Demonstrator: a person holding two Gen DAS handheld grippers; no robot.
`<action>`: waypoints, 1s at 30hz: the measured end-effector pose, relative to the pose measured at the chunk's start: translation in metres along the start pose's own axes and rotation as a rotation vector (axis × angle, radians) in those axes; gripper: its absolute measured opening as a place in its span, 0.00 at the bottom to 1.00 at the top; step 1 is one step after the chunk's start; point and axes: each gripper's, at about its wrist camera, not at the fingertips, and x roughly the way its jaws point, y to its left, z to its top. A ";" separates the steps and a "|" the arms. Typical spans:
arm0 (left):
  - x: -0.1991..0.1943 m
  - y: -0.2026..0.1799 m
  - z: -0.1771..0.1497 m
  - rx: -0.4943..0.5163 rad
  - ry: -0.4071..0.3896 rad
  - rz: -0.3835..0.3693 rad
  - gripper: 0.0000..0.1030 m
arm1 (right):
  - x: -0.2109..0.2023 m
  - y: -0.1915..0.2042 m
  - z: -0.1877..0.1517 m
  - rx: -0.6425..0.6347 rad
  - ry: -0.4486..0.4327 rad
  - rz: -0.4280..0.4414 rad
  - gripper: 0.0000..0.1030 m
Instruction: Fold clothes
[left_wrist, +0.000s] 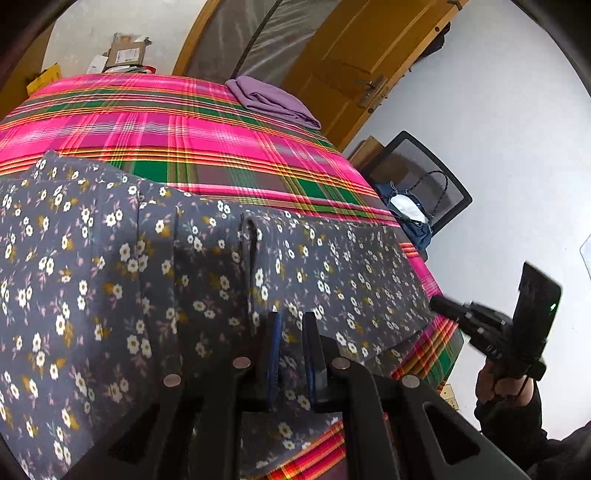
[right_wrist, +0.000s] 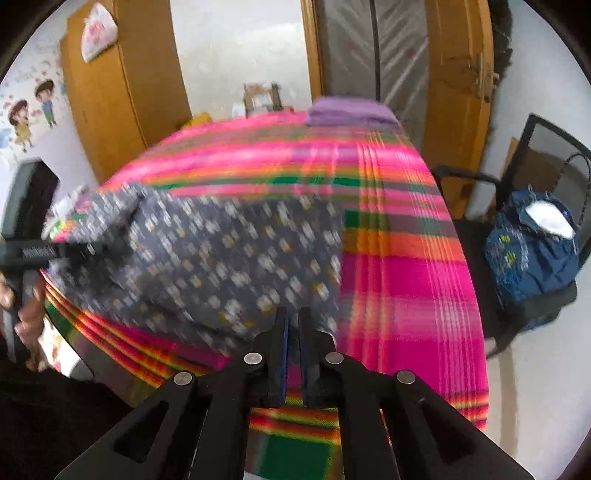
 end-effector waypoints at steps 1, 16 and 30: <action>-0.001 -0.001 -0.002 0.004 0.001 -0.002 0.10 | -0.001 0.002 0.002 -0.001 -0.023 0.018 0.12; -0.025 -0.003 -0.010 0.033 -0.034 0.003 0.10 | 0.037 0.041 0.008 -0.025 -0.024 0.105 0.30; -0.034 -0.004 0.011 0.055 -0.093 0.010 0.11 | 0.044 0.051 0.002 -0.090 0.015 0.139 0.46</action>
